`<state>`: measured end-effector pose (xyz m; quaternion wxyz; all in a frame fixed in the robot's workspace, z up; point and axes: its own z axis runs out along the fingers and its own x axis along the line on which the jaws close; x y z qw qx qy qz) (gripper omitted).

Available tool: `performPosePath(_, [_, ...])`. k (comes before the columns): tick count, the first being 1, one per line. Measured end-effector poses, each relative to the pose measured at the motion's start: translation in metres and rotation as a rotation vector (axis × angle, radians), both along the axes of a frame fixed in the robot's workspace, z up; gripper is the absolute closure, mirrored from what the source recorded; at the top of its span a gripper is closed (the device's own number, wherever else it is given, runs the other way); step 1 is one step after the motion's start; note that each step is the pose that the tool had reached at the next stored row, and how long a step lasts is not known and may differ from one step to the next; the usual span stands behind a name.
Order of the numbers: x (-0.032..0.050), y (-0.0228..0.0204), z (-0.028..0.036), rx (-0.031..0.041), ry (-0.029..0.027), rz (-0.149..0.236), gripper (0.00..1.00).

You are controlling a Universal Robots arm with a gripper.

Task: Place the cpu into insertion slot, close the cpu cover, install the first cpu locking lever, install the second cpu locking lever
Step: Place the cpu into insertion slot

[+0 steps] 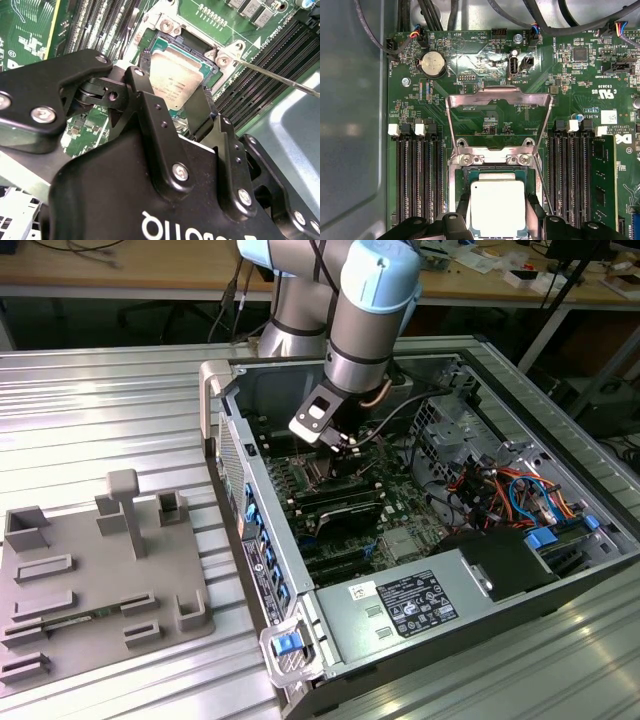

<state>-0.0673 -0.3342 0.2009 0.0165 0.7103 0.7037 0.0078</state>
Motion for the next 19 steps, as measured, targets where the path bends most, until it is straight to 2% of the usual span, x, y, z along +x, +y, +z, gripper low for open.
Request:
performPosePath(16, [0.0,0.0,-0.0008,0.0003,-0.0001,0.0,0.47])
performPosePath(18, [0.0001,0.0001,-0.0012,0.001,-0.0006,0.0,0.46])
performPosePath(19, [0.0,0.0001,-0.0011,0.0006,-0.0002,0.0,0.4])
